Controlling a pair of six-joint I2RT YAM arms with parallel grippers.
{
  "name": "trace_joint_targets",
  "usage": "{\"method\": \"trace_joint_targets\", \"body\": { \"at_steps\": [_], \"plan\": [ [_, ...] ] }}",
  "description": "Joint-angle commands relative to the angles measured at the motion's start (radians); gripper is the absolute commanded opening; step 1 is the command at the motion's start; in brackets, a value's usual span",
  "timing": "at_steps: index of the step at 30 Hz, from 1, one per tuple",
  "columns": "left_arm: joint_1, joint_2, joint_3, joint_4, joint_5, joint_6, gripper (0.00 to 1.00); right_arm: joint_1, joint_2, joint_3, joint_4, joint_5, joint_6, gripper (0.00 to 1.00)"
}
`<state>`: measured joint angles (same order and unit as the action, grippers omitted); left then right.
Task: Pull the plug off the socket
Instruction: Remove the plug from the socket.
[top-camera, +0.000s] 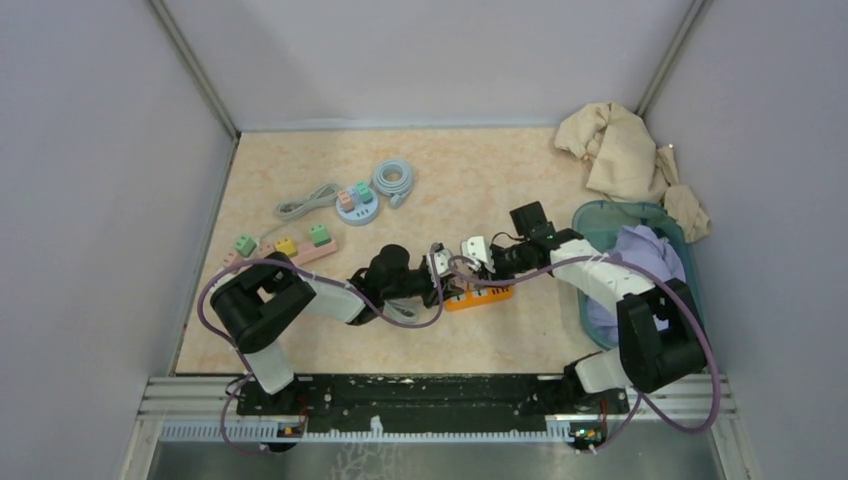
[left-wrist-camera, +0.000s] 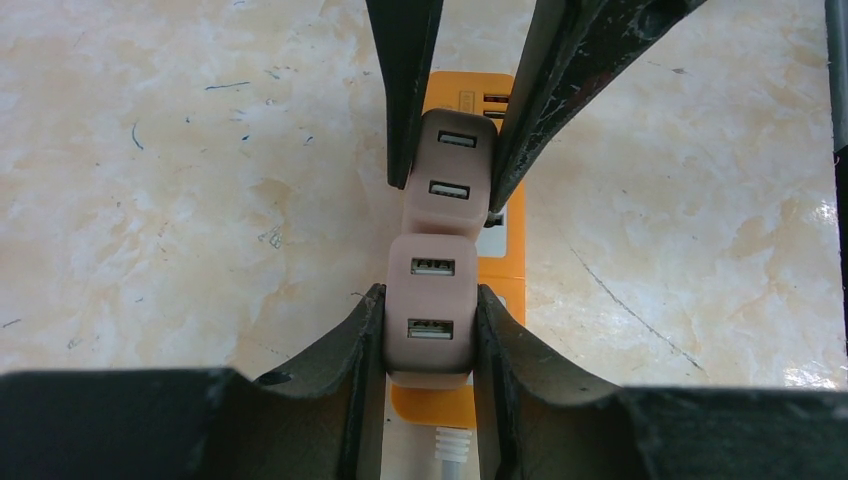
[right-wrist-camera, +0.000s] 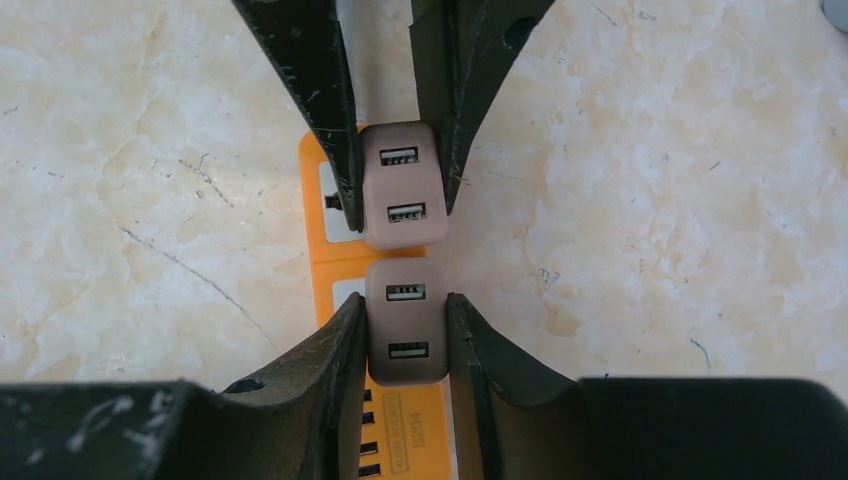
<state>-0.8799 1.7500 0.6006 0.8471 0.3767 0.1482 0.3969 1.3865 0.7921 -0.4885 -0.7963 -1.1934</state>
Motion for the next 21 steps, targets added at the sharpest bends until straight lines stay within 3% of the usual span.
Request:
{"method": "trace_joint_targets", "body": {
  "at_steps": [1, 10, 14, 21],
  "plan": [
    [0.004, 0.035, -0.014, -0.109, -0.017, -0.013, 0.0, 0.014, 0.018, 0.065, 0.1, -0.119, 0.115, 0.0],
    [0.004, 0.032, -0.028, -0.108, -0.024, -0.016, 0.0, -0.107, 0.007, 0.066, -0.056, -0.11, -0.057, 0.0],
    [0.003, 0.036, -0.021, -0.112, -0.018, -0.01, 0.0, -0.106, -0.028, 0.02, -0.125, -0.123, -0.141, 0.0],
    [0.003, 0.043, 0.003, -0.135, -0.007, 0.002, 0.0, -0.012, -0.06, -0.037, -0.097, -0.111, -0.121, 0.0]
  ]
}}
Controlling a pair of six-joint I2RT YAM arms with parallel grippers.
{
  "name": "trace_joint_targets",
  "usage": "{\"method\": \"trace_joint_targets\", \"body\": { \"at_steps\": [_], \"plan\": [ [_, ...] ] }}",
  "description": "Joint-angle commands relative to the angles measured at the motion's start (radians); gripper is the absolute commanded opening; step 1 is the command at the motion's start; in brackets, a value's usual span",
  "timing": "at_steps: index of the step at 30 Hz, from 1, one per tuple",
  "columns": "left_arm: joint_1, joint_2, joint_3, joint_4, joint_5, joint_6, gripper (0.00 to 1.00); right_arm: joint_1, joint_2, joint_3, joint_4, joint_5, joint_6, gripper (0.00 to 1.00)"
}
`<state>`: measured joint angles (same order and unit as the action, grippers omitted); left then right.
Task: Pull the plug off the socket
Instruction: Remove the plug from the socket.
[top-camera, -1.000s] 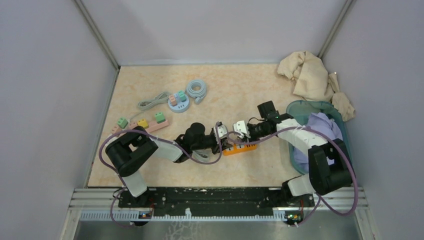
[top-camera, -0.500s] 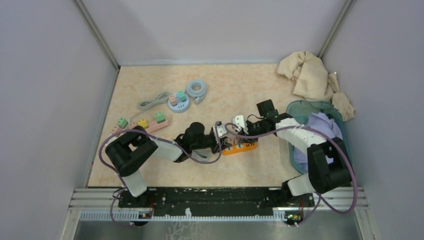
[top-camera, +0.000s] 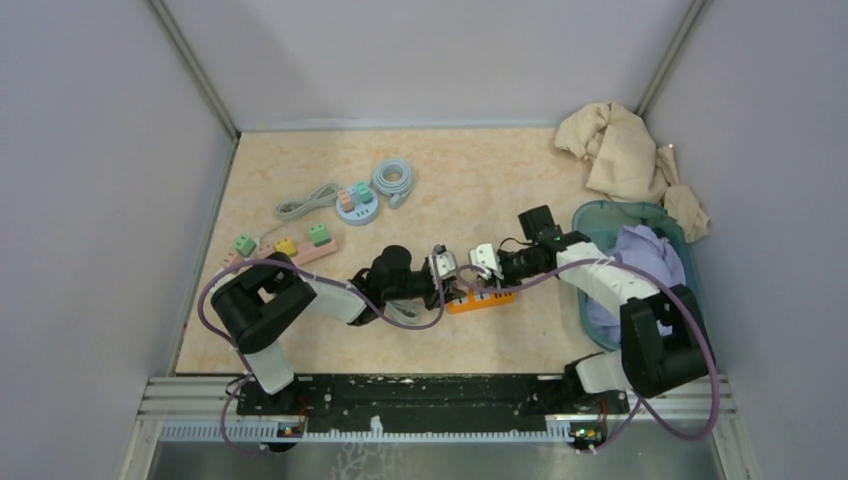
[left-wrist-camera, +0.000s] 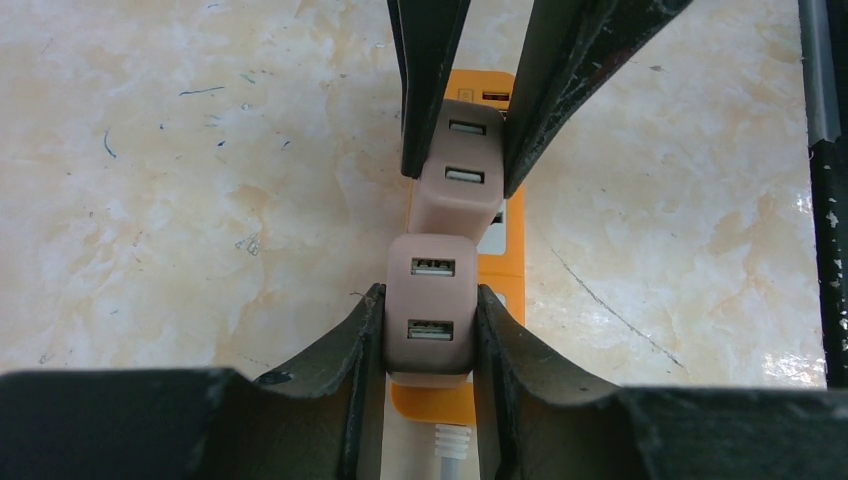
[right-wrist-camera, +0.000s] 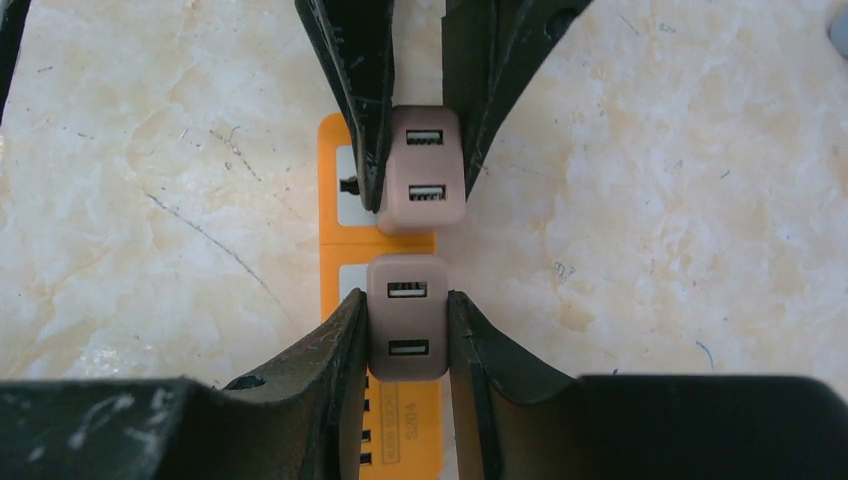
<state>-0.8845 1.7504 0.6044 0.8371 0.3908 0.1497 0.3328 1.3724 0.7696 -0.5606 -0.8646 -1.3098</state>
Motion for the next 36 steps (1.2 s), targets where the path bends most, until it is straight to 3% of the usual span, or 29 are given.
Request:
{"method": "trace_joint_targets", "body": {
  "at_steps": [1, 5, 13, 26, 36],
  "plan": [
    [0.008, 0.045, 0.002, -0.129, -0.02, 0.0, 0.0, 0.064, -0.045, -0.014, -0.009, -0.046, 0.013, 0.0],
    [0.008, 0.039, 0.005, -0.14, -0.02, 0.0, 0.0, 0.071, -0.027, 0.024, 0.066, -0.079, 0.12, 0.0],
    [0.003, 0.02, -0.016, -0.141, -0.034, -0.01, 0.0, 0.018, 0.003, 0.087, 0.109, -0.094, 0.176, 0.0],
    [0.002, 0.03, -0.007, -0.148, -0.03, -0.004, 0.0, -0.054, -0.07, -0.008, -0.04, -0.065, 0.025, 0.0],
    [0.0, 0.039, -0.001, -0.141, -0.019, -0.006, 0.0, 0.036, -0.048, 0.019, -0.024, -0.075, 0.047, 0.0]
  ]
}}
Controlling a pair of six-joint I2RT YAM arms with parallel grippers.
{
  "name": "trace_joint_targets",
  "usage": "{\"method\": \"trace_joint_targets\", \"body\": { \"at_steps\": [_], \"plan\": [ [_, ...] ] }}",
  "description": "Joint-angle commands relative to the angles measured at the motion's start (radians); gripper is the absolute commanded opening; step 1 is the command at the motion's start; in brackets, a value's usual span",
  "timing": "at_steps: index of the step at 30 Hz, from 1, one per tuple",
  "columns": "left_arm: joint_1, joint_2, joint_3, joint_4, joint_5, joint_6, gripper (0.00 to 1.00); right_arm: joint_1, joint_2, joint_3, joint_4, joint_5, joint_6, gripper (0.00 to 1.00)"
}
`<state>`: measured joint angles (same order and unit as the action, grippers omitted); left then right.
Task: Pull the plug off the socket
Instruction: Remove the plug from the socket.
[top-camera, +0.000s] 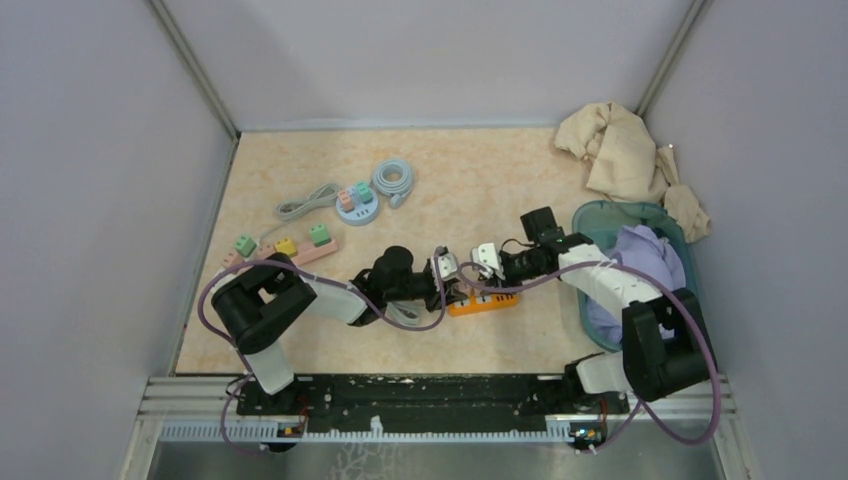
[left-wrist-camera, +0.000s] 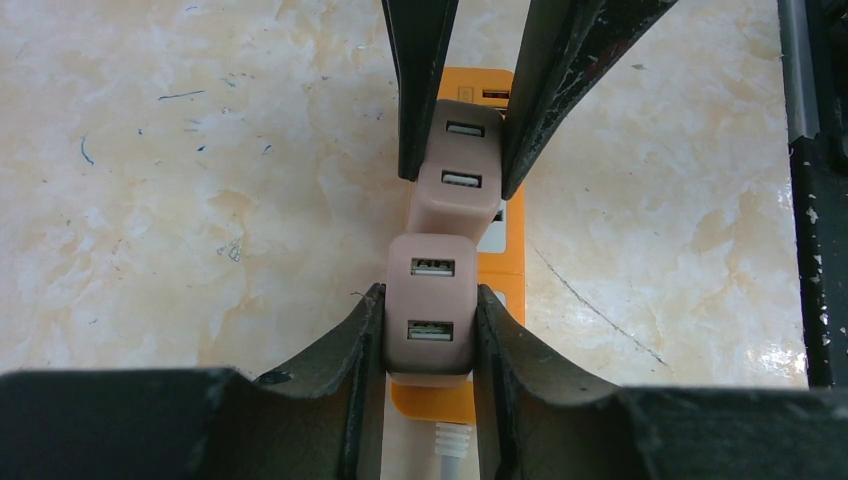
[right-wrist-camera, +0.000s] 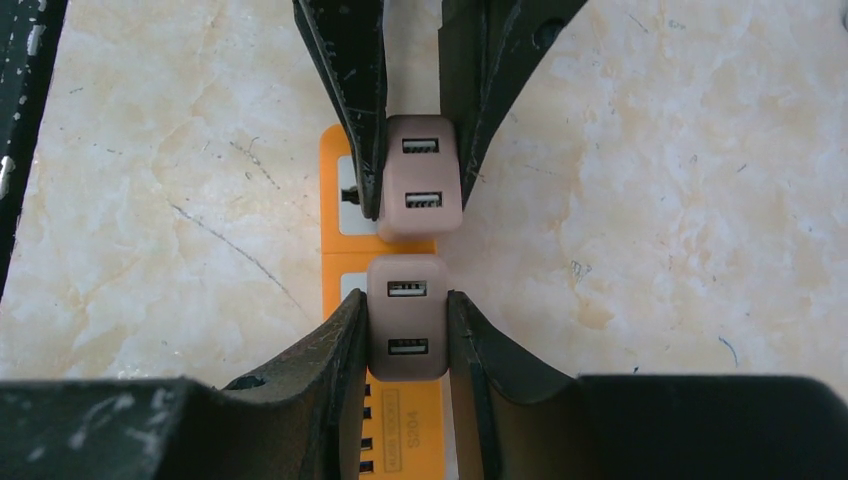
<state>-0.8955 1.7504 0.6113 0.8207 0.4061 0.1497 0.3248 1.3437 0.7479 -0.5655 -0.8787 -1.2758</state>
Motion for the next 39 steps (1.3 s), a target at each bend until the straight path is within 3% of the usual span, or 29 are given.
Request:
{"method": "trace_joint_targets", "body": {
  "at_steps": [1, 10, 17, 24, 29, 39],
  "plan": [
    [0.012, 0.038, -0.008, -0.124, -0.035, -0.006, 0.0, 0.048, -0.012, 0.051, -0.008, -0.067, 0.026, 0.0],
    [0.011, 0.035, -0.02, -0.112, -0.039, -0.012, 0.0, 0.02, 0.028, 0.114, 0.057, -0.061, 0.1, 0.0],
    [0.01, 0.035, -0.027, -0.106, -0.043, -0.01, 0.0, -0.038, 0.008, 0.097, -0.025, -0.013, 0.01, 0.0],
    [0.01, 0.036, -0.019, -0.116, -0.033, 0.006, 0.0, -0.032, -0.036, 0.03, -0.078, -0.029, -0.038, 0.0],
    [0.009, 0.042, -0.009, -0.123, -0.029, 0.012, 0.0, 0.038, -0.042, 0.018, -0.079, -0.017, -0.043, 0.0],
    [0.01, 0.038, -0.015, -0.127, -0.026, 0.009, 0.0, 0.039, -0.001, 0.089, 0.083, -0.06, 0.18, 0.0]
  ]
}}
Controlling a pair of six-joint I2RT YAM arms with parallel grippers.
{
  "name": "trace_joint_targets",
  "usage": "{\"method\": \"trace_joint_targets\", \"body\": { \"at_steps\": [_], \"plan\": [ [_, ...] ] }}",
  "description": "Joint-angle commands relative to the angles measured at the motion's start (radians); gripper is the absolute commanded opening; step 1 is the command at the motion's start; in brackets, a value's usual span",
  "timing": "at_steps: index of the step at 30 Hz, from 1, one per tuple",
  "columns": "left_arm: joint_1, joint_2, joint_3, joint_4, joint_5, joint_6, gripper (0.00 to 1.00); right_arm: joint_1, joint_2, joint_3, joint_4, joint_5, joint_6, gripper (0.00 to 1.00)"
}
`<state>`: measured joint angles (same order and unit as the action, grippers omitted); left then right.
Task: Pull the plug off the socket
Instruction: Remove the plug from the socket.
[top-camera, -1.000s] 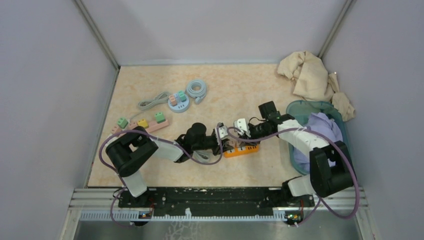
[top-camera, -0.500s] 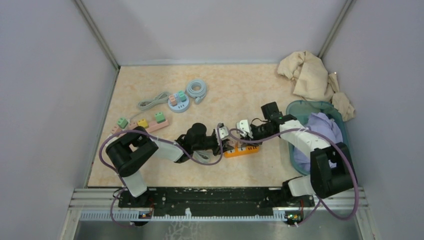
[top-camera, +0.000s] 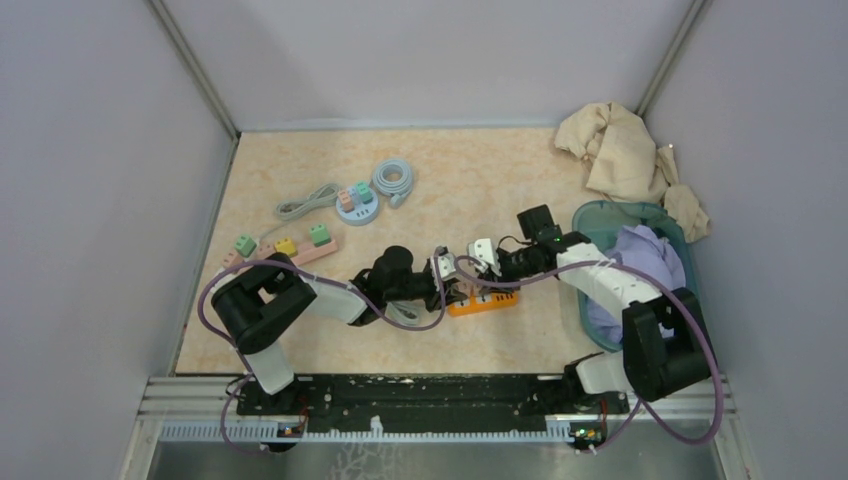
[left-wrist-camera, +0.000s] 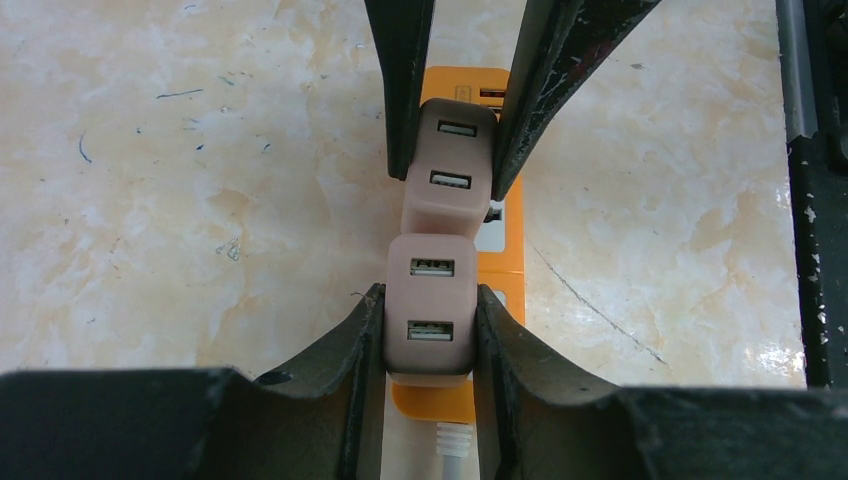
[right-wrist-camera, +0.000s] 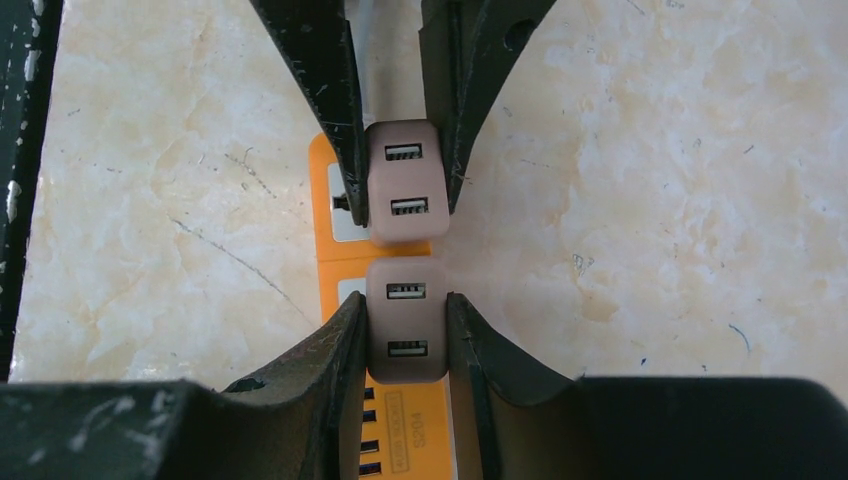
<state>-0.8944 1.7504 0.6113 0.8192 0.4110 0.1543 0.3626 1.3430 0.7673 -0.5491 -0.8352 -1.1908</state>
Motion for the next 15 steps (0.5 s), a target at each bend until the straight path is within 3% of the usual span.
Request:
{"method": "trace_joint_targets", "body": {
  "at_steps": [1, 7, 15],
  "plan": [
    [0.009, 0.037, -0.015, -0.125, -0.031, 0.003, 0.0, -0.011, 0.001, 0.074, 0.066, -0.101, 0.093, 0.0],
    [0.009, 0.028, -0.022, -0.125, -0.029, 0.002, 0.0, -0.097, -0.022, 0.056, -0.005, -0.079, 0.024, 0.0],
    [0.008, 0.027, -0.013, -0.141, -0.026, 0.006, 0.0, -0.093, -0.096, -0.051, -0.063, -0.114, -0.024, 0.0]
  ]
}}
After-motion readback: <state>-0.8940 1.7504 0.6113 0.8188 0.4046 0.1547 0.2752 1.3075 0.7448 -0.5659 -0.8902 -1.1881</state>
